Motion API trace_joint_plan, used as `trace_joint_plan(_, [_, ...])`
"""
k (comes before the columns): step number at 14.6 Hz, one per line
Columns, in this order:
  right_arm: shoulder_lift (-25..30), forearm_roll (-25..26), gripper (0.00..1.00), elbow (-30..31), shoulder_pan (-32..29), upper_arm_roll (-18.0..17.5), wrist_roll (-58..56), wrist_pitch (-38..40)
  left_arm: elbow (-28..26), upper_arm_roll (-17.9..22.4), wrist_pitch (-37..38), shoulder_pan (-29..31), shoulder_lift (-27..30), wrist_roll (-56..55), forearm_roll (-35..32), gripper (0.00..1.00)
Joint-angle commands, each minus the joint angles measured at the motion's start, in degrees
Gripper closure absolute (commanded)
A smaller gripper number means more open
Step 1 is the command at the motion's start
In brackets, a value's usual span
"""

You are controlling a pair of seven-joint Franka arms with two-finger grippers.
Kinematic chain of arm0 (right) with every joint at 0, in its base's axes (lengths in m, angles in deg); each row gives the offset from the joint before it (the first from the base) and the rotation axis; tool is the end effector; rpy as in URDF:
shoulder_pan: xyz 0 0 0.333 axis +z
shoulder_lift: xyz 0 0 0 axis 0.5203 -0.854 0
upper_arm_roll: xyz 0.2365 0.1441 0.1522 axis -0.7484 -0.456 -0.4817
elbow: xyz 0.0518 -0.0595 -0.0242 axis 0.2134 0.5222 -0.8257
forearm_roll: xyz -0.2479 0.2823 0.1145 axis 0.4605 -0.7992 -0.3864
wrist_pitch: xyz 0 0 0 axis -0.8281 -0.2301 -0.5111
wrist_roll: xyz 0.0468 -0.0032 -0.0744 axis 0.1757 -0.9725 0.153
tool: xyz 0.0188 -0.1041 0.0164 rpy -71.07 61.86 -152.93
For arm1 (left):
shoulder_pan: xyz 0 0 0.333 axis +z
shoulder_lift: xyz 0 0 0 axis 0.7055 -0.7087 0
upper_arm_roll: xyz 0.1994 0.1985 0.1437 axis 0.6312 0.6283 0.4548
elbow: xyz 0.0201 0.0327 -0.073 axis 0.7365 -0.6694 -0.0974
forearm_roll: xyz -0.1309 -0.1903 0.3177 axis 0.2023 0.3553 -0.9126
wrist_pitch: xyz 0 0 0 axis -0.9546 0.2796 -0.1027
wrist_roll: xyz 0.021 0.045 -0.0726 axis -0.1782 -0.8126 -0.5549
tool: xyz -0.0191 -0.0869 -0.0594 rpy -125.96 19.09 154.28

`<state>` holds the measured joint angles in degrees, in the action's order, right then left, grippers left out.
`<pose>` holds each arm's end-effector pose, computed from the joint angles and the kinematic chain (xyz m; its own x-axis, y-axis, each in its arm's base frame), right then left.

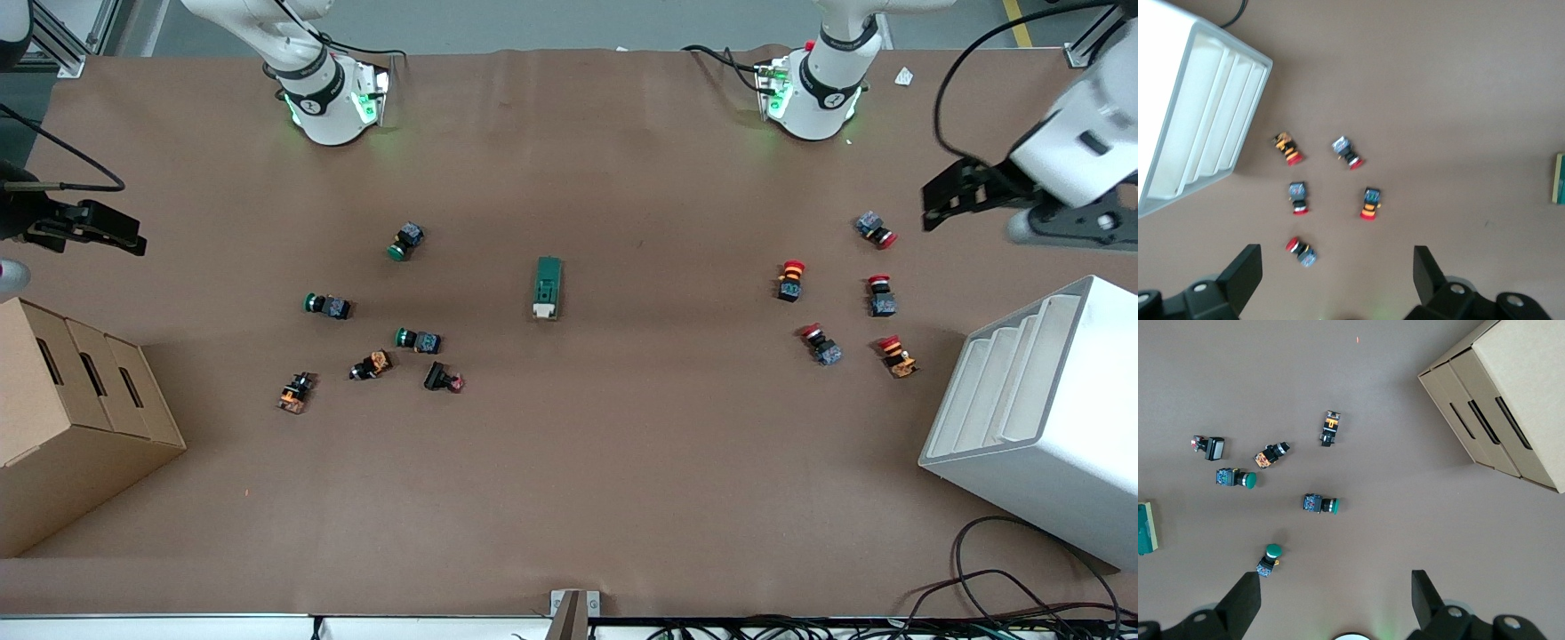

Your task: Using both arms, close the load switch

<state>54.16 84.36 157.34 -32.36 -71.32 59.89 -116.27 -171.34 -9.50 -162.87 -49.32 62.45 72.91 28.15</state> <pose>0.5728 -0.0051 0.6270 0.9919 -0.0402 -0.1203 -0.0370 -0.9989 0.0290 0.5407 -0.0724 0.6503 0.9926 -0.1152 -0.0379 -0.1154 -0.9933 -0.0033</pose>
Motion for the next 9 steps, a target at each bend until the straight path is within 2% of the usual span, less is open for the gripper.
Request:
trace_joint_plan(1, [0.5, 0.1, 0.0, 0.1, -0.1, -0.8, 0.3, 2.6, -8.5, 1.1, -0.3, -0.6, 7.9, 1.4, 0.8, 0.0])
trace_joint_plan(4, [0.6, -0.1, 0.0, 0.5, -0.4, -0.6, 0.2, 3.3, -12.4, 1.1, -0.2, 0.0, 10.9, 2.2, 0.9, 0.0])
trace_joint_plan(7, [1.3, -0.9, 0.0, 1.4, -0.4, -0.3, 0.2, 3.6, -10.8, 1.2, 0.2, 0.1, 10.6, 2.4, 0.6, 0.0])
trace_joint_plan(9, [3.8, -2.9, 0.0, 4.4, -0.4, 0.8, 0.1, 2.7, -9.9, 1.3, 0.4, 0.0, 9.9, 2.3, 0.5, 0.0])
